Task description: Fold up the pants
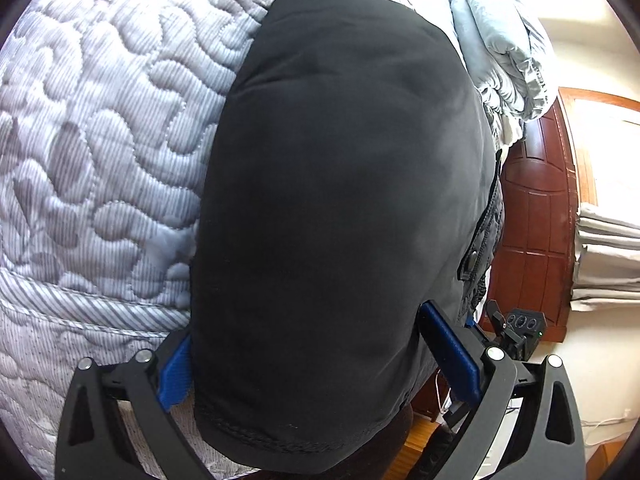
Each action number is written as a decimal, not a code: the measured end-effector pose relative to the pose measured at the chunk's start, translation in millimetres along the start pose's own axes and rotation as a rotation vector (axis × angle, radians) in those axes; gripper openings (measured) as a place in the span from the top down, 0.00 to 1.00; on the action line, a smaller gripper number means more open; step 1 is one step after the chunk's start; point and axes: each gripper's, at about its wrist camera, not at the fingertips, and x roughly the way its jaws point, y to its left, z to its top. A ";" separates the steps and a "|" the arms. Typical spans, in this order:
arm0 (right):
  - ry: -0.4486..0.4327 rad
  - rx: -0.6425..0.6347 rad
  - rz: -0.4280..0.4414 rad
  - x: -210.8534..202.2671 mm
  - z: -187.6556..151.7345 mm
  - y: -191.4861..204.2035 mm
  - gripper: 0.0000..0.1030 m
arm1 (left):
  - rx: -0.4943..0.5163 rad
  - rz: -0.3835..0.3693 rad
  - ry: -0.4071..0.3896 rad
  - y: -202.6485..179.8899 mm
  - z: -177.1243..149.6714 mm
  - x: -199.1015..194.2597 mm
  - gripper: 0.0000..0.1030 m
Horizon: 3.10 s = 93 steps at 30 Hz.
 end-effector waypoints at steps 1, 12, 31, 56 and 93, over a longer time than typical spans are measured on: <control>0.021 0.019 0.023 1.3 0.4 -7.0 0.19 | 0.011 0.007 -0.002 -1.6 -0.7 0.0 0.04; 0.157 0.198 0.242 33.3 -4.0 -49.1 0.12 | 0.037 0.018 0.000 -4.3 1.2 5.7 0.03; 0.134 -0.021 0.098 42.7 -7.4 11.2 0.48 | 0.048 0.051 -0.042 -44.0 10.8 31.1 0.04; 0.033 -0.320 -0.047 42.6 -10.3 117.9 0.62 | 0.047 -0.079 -0.130 -25.6 23.1 19.2 0.29; -0.031 -0.307 0.032 35.8 8.3 119.6 0.62 | 0.133 -0.030 -0.220 -45.1 26.1 -10.9 0.68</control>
